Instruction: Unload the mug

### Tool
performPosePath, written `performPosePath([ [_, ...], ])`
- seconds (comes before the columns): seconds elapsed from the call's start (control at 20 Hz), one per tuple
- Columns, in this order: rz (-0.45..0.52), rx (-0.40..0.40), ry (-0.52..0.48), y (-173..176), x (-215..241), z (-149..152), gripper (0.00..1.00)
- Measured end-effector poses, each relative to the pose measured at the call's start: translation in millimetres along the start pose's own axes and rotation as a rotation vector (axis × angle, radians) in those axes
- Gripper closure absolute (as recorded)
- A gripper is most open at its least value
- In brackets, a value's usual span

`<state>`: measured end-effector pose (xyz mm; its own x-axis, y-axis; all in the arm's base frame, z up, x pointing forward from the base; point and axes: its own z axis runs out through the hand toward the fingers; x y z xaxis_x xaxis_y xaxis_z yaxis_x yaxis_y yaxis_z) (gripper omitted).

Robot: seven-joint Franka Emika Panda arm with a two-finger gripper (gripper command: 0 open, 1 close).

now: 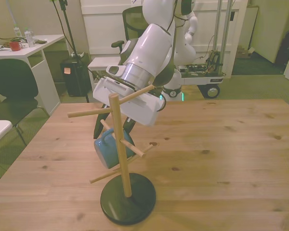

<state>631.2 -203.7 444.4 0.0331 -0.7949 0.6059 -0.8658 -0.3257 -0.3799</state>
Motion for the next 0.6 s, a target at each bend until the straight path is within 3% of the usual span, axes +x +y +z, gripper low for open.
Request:
performPosePath([
  [0.6, 0.005, 0.006, -0.01, -3.4, -3.8, -2.0, 1.0],
])
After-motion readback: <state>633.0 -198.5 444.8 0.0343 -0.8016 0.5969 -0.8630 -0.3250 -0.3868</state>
